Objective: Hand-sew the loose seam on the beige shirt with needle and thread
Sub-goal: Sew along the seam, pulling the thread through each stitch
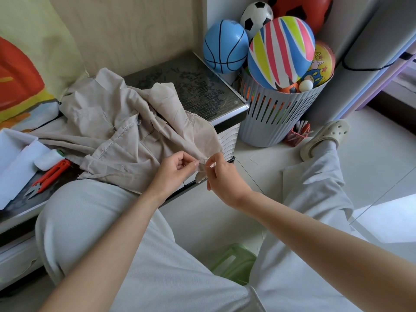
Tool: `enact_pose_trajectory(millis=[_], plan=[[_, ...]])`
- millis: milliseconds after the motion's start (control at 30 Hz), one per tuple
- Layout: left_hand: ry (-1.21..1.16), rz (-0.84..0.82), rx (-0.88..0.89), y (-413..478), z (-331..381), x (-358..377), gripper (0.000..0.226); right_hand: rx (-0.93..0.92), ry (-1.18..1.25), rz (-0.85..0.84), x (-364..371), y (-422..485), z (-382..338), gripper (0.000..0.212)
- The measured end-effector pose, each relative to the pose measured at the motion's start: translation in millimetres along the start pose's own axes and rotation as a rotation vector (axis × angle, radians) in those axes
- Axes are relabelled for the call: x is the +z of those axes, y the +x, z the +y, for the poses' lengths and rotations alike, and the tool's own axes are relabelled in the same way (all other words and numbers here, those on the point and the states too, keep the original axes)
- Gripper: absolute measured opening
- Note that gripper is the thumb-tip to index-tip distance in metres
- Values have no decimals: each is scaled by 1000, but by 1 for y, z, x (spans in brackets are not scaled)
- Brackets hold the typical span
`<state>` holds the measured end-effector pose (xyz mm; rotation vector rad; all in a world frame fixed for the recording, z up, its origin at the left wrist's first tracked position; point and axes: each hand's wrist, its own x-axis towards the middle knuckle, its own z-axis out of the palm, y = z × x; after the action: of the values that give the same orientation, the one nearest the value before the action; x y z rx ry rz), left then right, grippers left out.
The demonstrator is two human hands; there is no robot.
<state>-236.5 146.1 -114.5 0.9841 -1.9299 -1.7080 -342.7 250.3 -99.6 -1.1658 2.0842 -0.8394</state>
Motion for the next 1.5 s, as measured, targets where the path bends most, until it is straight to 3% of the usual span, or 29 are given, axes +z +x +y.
enact_pose_trajectory(millis=[200, 633, 833, 933, 1033, 1500], plan=[[11, -47, 35, -3, 3, 1, 13, 5, 61, 16, 7, -2, -4, 2], [80, 181, 83, -1, 3, 0, 16, 41, 258, 56, 9, 0, -13, 13], [34, 241, 89, 0, 2, -2, 17, -23, 229, 25, 8, -4, -14, 8], [24, 268, 103, 1, 3, -3, 13, -58, 188, -5, 6, -7, -14, 19], [20, 266, 107, 0, 4, -3, 12, -62, 191, 2, 4, -8, -15, 23], [54, 110, 173, -10, 14, 3, 9, -13, 323, 98, 1, -1, -21, 3]])
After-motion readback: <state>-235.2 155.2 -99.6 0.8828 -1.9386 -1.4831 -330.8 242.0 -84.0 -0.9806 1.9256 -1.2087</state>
